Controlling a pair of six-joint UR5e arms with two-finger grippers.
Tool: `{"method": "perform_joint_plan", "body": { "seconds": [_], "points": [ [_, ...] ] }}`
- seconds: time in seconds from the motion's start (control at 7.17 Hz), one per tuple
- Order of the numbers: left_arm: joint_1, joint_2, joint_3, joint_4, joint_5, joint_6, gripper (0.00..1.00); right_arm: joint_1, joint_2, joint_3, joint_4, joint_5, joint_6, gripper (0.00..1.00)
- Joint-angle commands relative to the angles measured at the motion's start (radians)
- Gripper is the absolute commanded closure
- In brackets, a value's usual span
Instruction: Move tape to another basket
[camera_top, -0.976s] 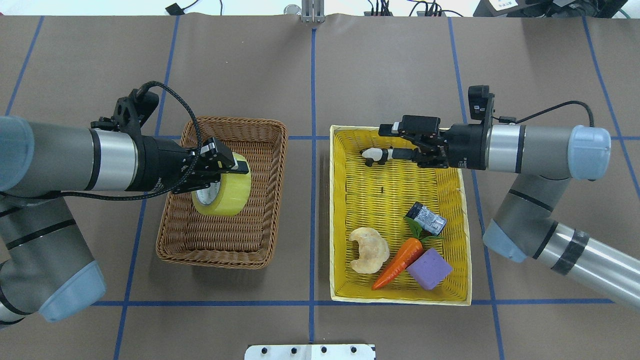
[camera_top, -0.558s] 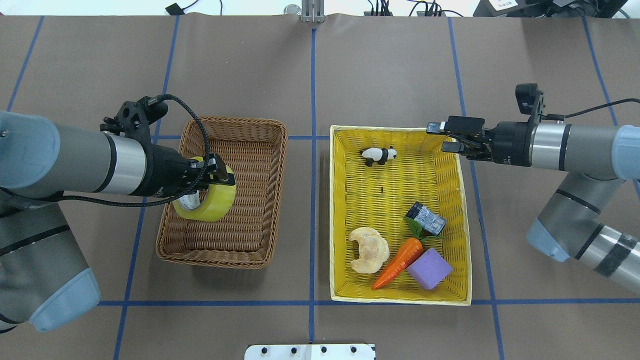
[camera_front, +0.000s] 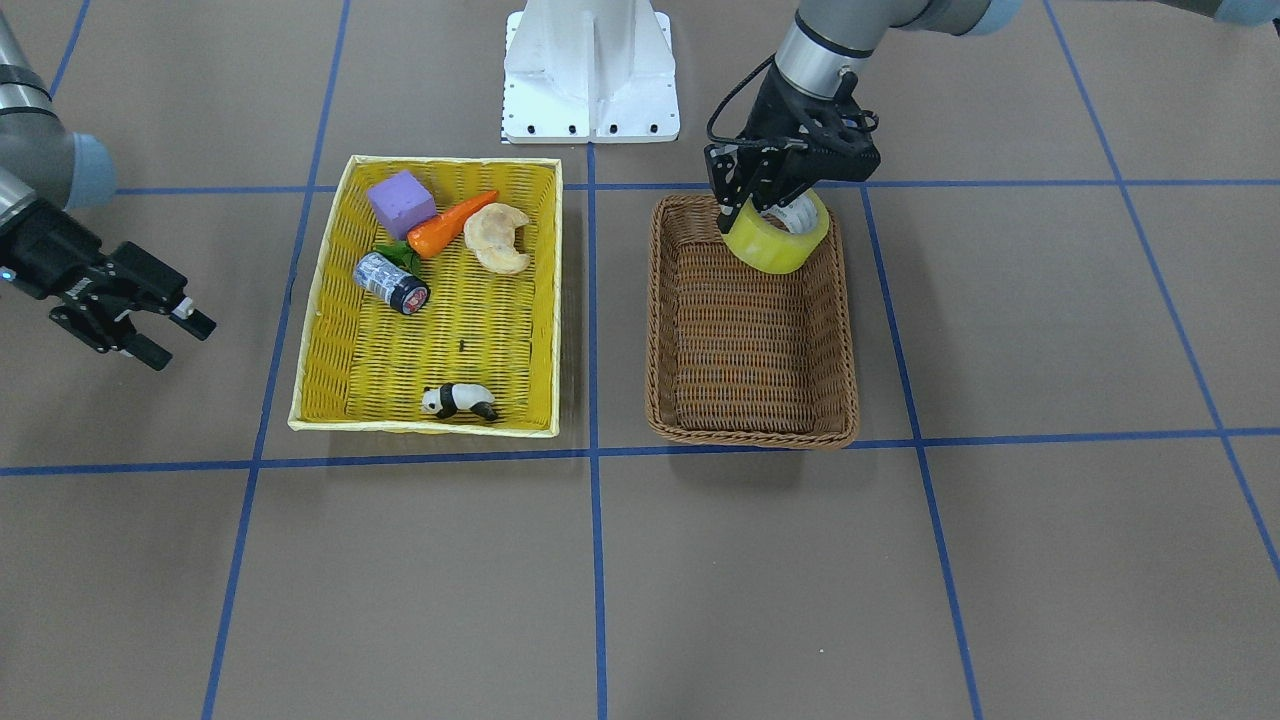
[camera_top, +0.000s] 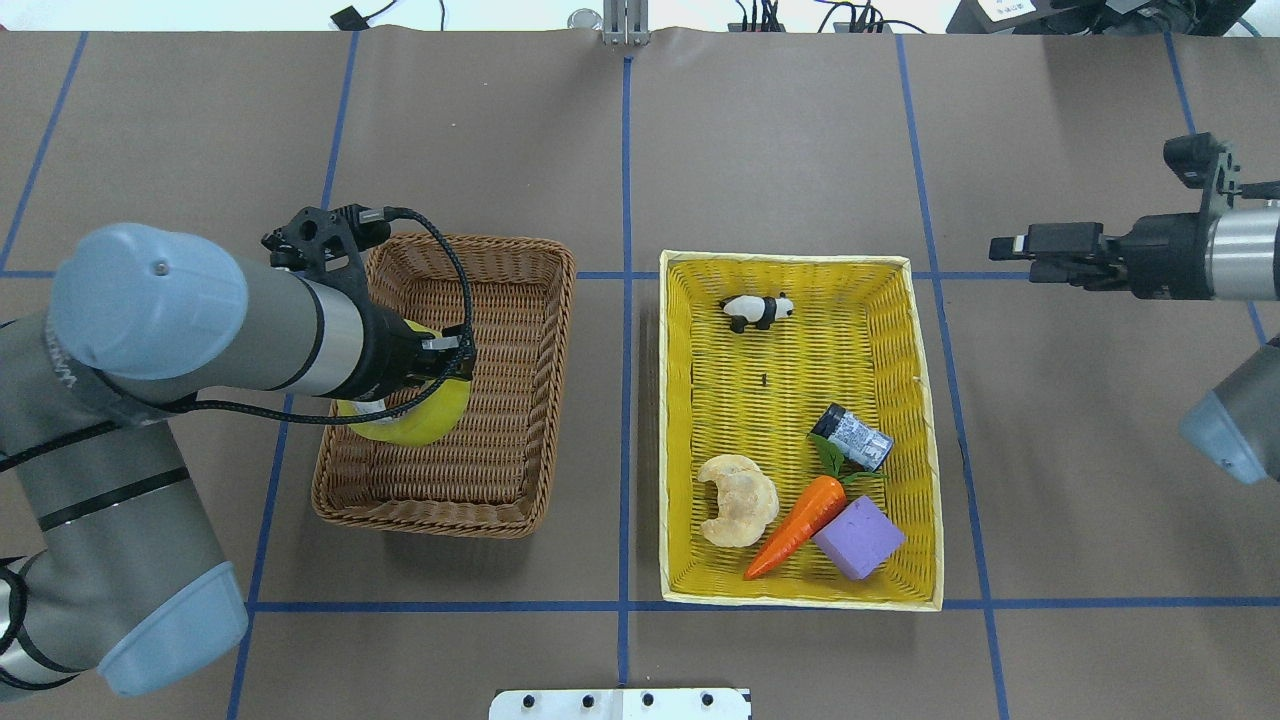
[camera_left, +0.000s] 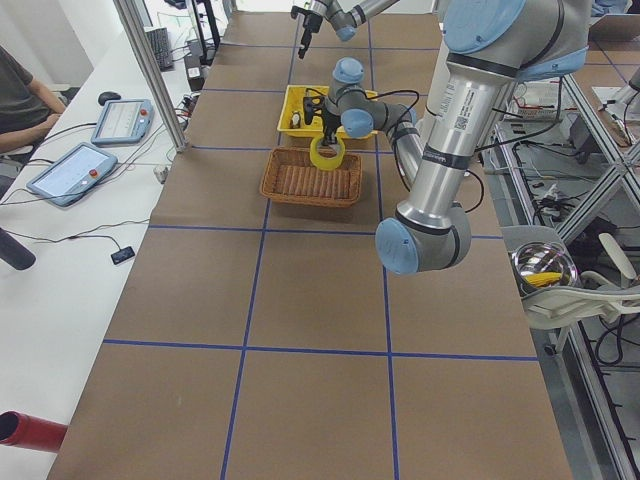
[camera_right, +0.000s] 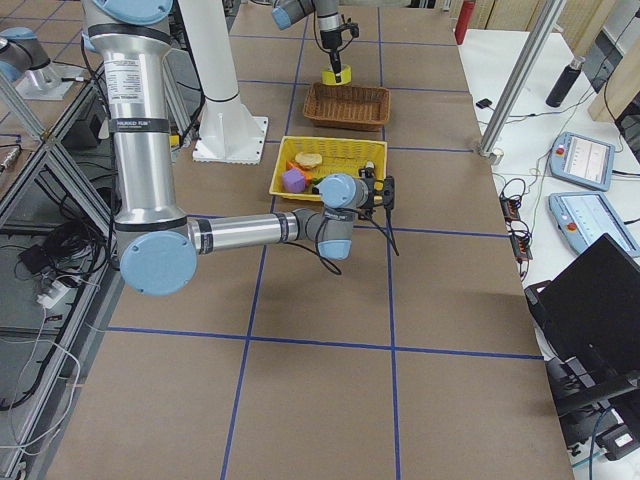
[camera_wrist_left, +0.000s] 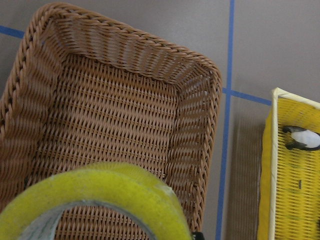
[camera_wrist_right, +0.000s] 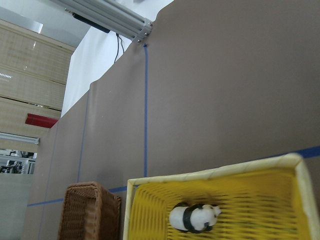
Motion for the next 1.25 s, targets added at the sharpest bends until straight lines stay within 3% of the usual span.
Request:
{"method": "perform_joint_plan", "body": {
  "seconds": [0.0, 0.56, 0.98, 1.12],
  "points": [
    [0.009, -0.072, 0.115, 0.06, 0.01, 0.022, 1.0, 0.117, -0.022, 0.002, -0.269, 0.127, -0.309, 0.0],
    [0.006, -0.093, 0.271, 0.025, -0.002, 0.114, 1.0, 0.237, -0.037, 0.032, -0.735, 0.138, -0.911, 0.0],
    [0.002, -0.098, 0.353, -0.063, -0.005, 0.114, 1.0, 0.33, 0.033, 0.098, -1.212, 0.083, -1.343, 0.0],
    [0.003, -0.098, 0.369, -0.072, -0.005, 0.114, 1.0, 0.337, 0.056, 0.108, -1.254, 0.077, -1.361, 0.0]
  ]
}}
